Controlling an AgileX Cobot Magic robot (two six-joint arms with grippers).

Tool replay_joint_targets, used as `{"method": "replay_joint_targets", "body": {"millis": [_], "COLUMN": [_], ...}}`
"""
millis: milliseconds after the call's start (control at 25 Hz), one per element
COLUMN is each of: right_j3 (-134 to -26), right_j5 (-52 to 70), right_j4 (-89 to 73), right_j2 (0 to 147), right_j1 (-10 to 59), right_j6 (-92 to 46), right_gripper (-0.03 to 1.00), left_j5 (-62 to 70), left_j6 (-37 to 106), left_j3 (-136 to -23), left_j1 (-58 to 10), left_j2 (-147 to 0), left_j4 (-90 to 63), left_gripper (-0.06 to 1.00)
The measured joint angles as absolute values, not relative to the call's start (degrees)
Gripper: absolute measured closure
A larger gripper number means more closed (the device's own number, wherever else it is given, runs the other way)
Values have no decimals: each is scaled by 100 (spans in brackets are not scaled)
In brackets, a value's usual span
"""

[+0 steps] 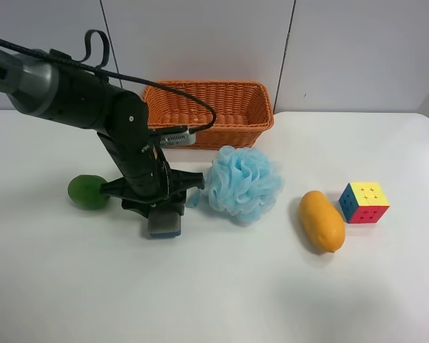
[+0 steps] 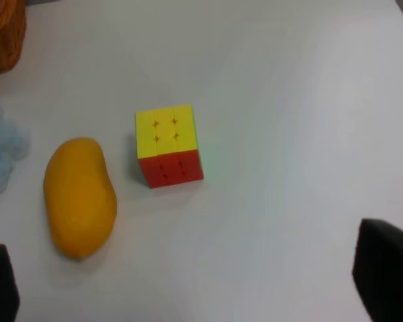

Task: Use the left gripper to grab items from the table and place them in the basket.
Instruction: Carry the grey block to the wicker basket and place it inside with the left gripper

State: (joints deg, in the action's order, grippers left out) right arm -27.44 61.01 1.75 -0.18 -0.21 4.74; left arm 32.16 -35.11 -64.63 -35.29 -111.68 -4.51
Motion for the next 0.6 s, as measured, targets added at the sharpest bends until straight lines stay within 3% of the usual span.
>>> {"method": "replay_joint_targets", "body": {"millis": [360, 600], "right_j3": [-2744, -2744], "right_j5": [6101, 6101], "right_j4": [175, 175], "right_j2": [-18, -18], "right_j1": [-21, -21], "right_j6": [474, 474], "right_gripper": [-2, -2], "left_j5": [4214, 5414], "left_j6": [-3511, -3346], "left_j3": [-6591, -7815], "left_j1": [-3407, -3299], "left_j2": [-10126, -9955], "left_j4": [-36, 0], "left_gripper": [39, 39]}}
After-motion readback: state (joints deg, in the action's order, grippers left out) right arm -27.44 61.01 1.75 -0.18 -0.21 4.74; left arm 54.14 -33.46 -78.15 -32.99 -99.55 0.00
